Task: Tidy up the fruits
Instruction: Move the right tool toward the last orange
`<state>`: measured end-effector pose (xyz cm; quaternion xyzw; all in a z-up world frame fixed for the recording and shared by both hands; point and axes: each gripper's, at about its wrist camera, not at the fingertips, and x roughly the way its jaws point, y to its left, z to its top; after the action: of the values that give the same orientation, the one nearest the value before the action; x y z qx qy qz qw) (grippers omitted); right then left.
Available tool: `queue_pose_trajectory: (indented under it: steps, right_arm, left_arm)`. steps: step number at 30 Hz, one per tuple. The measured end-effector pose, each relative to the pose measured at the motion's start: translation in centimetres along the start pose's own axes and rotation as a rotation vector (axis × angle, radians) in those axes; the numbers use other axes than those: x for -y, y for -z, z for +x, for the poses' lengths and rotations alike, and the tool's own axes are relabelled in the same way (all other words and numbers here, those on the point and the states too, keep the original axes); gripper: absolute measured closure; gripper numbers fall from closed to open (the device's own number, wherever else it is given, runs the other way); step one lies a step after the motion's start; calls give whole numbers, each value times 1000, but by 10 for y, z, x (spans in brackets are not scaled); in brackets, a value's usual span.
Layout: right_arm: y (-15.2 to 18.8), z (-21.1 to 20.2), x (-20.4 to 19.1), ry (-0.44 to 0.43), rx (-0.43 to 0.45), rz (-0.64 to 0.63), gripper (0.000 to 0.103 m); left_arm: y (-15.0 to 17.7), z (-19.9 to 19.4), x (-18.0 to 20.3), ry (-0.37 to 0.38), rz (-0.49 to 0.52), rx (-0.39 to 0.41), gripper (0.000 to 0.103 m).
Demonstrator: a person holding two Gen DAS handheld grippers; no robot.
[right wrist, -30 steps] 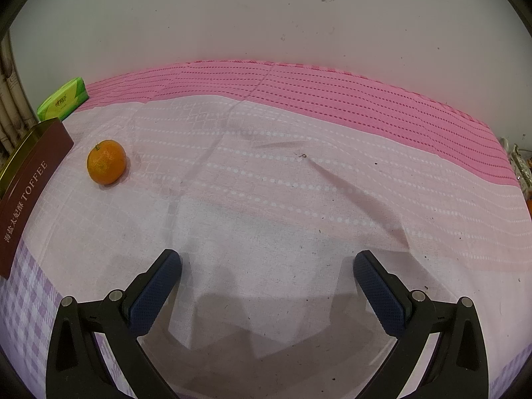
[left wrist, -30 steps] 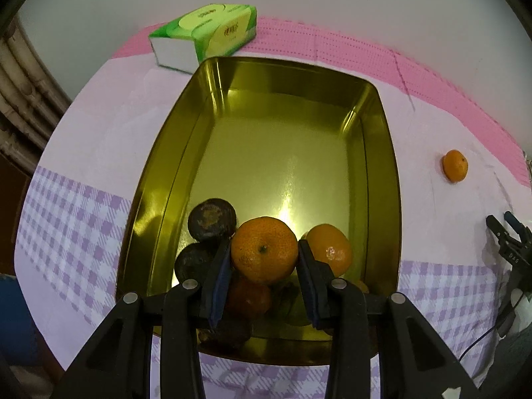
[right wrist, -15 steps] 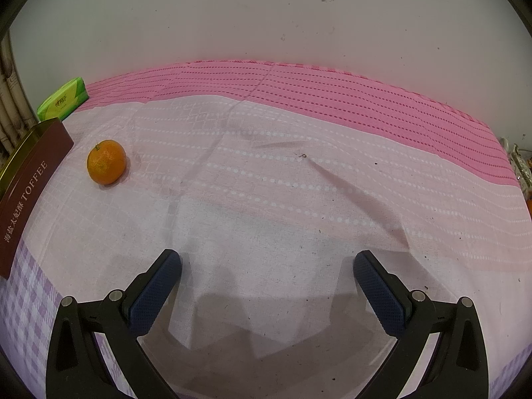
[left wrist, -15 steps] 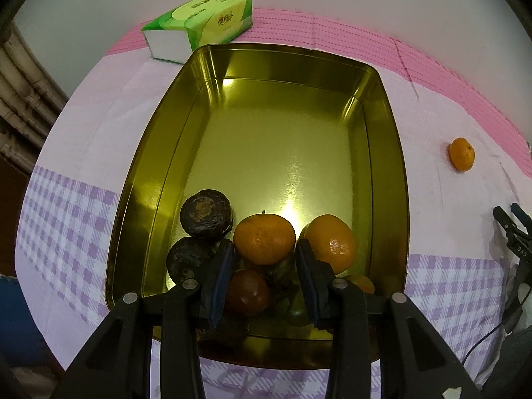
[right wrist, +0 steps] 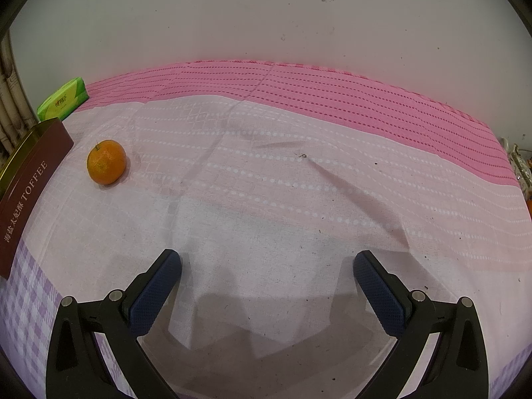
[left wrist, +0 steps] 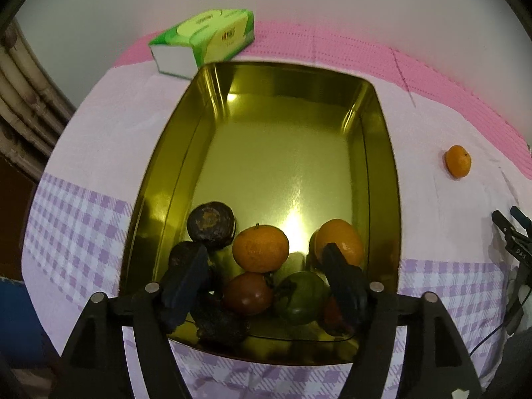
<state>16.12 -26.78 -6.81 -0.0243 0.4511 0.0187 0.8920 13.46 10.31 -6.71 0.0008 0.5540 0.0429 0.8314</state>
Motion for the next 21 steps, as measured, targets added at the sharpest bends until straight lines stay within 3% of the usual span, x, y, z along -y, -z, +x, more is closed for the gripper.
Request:
queue_pose_trajectory:
  steps: [6, 14, 21]
  right_arm:
    - [0, 0, 0, 0, 0, 0, 0]
    - [0, 0, 0, 0, 0, 0, 0]
    - [0, 0, 0, 0, 1, 0, 0]
  left_arm:
    - [-2, -12, -5, 20, -17, 25, 35]
    - [4, -43, -26, -10, -45, 110, 21]
    - [12, -55, -44, -5, -79, 125, 13]
